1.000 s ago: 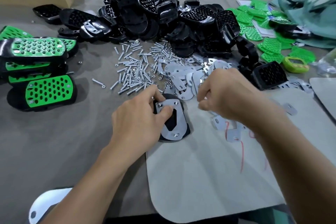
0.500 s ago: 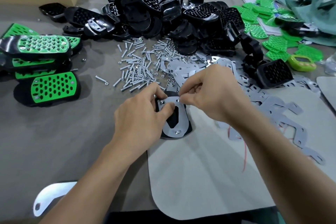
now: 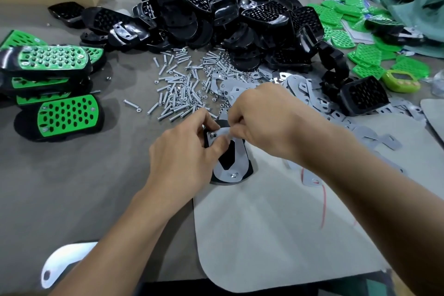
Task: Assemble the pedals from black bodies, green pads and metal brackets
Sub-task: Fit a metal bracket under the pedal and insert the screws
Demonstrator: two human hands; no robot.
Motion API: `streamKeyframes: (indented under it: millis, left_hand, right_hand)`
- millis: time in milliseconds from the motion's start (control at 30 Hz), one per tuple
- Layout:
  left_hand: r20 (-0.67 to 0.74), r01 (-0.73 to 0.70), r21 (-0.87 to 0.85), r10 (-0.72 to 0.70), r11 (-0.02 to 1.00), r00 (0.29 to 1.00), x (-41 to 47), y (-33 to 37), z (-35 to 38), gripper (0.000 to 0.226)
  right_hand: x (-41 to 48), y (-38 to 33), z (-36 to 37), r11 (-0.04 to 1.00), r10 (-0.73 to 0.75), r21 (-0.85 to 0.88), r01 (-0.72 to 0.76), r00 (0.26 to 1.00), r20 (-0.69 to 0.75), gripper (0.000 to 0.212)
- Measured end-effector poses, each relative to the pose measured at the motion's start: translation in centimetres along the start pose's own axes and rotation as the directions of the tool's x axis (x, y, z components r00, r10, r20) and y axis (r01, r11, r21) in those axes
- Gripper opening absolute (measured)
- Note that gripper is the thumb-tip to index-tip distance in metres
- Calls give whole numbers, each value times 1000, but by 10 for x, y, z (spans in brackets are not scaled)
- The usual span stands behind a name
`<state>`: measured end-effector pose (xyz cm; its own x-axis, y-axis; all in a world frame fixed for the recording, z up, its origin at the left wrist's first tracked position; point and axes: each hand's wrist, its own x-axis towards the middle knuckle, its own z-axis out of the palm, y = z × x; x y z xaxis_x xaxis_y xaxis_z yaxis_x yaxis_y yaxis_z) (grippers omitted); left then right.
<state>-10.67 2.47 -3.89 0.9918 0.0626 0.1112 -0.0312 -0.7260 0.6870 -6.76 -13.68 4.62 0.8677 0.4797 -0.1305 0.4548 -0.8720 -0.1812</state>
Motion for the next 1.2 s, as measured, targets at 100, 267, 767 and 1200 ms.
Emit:
streamKeyframes:
  millis: [100, 267, 767, 1200]
  left_hand:
    - [2, 2, -5, -2, 1000, 1000, 0, 1, -1, 25]
    - [-10, -7, -2, 7, 1000, 1000, -1, 0, 0, 24]
    - [-22, 1, 5, -1, 1000, 1000, 0, -2, 2, 24]
    - [-6, -1, -13, 1, 1000, 1000, -1, -1, 0, 23]
  right_hand:
    - [-1, -3, -1, 1000, 17, 4, -17, 1000, 22, 26]
    - [-4, -10, 12, 993, 42, -110, -41, 999, 9, 32]
    - [-13, 3, 20, 989, 99, 124, -81, 985, -143, 10]
    - [0, -3, -4, 997, -43, -70, 39, 998, -51, 7]
